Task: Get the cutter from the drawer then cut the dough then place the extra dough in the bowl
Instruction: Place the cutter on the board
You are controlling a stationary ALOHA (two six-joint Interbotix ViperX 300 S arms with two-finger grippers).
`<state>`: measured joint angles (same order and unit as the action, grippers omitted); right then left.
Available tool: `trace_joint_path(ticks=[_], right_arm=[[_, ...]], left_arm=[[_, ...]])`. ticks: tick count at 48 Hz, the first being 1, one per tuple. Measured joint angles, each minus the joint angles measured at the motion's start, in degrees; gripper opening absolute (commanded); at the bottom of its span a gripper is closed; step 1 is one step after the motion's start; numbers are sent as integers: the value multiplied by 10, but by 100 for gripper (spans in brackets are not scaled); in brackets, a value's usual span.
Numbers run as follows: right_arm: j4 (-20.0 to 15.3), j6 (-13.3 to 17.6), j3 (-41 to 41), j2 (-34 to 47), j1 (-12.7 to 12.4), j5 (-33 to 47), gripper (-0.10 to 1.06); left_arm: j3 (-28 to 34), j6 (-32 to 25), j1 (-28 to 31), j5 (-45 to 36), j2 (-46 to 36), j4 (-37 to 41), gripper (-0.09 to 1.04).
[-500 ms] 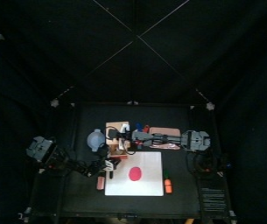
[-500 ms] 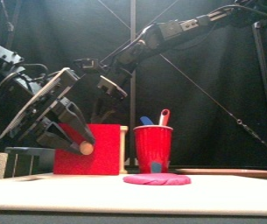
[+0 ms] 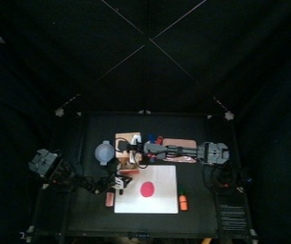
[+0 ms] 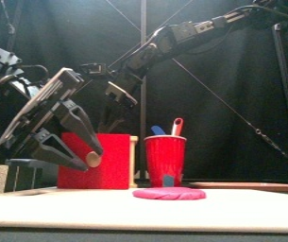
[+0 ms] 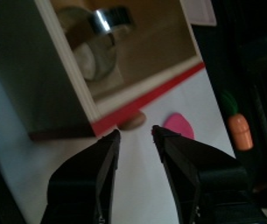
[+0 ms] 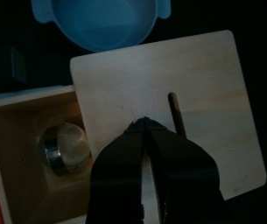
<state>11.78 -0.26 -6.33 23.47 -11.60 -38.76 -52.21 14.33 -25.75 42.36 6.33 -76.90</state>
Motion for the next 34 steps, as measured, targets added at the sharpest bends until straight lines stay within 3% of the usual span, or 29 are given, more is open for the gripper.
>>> trace_joint_path(ticks=[17,34], right_arm=[[0,0,-1,0,0,0,2],[0,2,-5,1,1,-2,2]], left_arm=[[-6,-2,-4,2,-8,13,77],[-62,-24,-33,51,-74,105,76]])
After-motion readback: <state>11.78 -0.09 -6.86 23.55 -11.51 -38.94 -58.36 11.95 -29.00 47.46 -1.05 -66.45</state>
